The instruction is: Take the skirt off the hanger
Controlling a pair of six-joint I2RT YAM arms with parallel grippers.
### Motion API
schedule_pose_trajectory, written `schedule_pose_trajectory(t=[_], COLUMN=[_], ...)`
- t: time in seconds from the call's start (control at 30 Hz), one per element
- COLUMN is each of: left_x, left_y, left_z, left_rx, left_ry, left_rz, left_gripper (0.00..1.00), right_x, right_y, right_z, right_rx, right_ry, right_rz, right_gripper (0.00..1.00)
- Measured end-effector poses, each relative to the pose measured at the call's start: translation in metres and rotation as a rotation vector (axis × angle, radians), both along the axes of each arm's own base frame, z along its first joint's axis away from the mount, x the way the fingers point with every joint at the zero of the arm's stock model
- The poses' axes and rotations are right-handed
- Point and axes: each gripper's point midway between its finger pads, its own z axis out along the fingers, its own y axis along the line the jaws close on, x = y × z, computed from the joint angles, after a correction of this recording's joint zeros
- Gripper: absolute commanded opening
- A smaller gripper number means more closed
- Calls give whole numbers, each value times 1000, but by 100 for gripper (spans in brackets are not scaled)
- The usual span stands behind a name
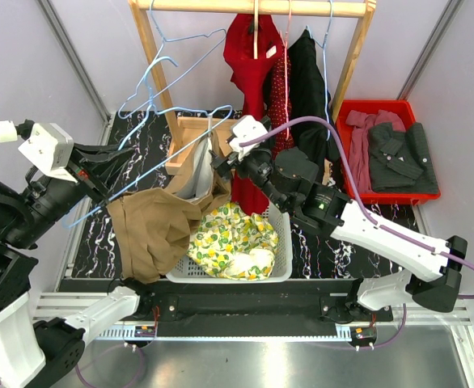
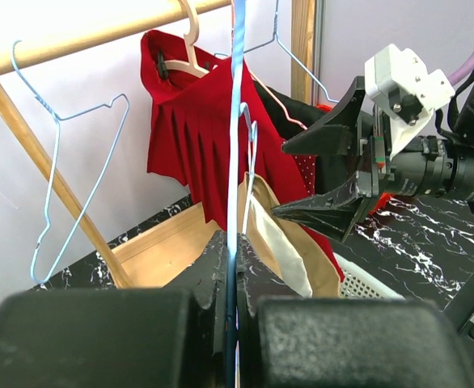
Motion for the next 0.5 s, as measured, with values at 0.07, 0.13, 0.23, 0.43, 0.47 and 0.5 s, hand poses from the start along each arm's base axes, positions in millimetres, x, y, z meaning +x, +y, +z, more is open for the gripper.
schedule_pose_trajectory(t=[0.07,0.13,0.23,0.43,0.47,0.5], left_x=[1,1,2,2,2,2], left_y=[0,0,0,0,0,0], left_z=[-1,-2,-2,-3,-3,-3], left_rx=[1,2,3,3,3,3], left_ry=[3,5,6,8,8,9], left_rz=[0,1,4,5,6,6], left_gripper=[0,0,0,0,0,0], right_x=[0,0,1,8,9,10], right_y=[0,2,9,32,33,34], right_z=[0,-1,-5,-22,-24,-26], right_rx=[4,7,5,-8,-16,-16], right_ry=[3,8,19,59,58,62], right_rz=[1,5,20,51,50,49], right_gripper=[92,86,67,0,0,0])
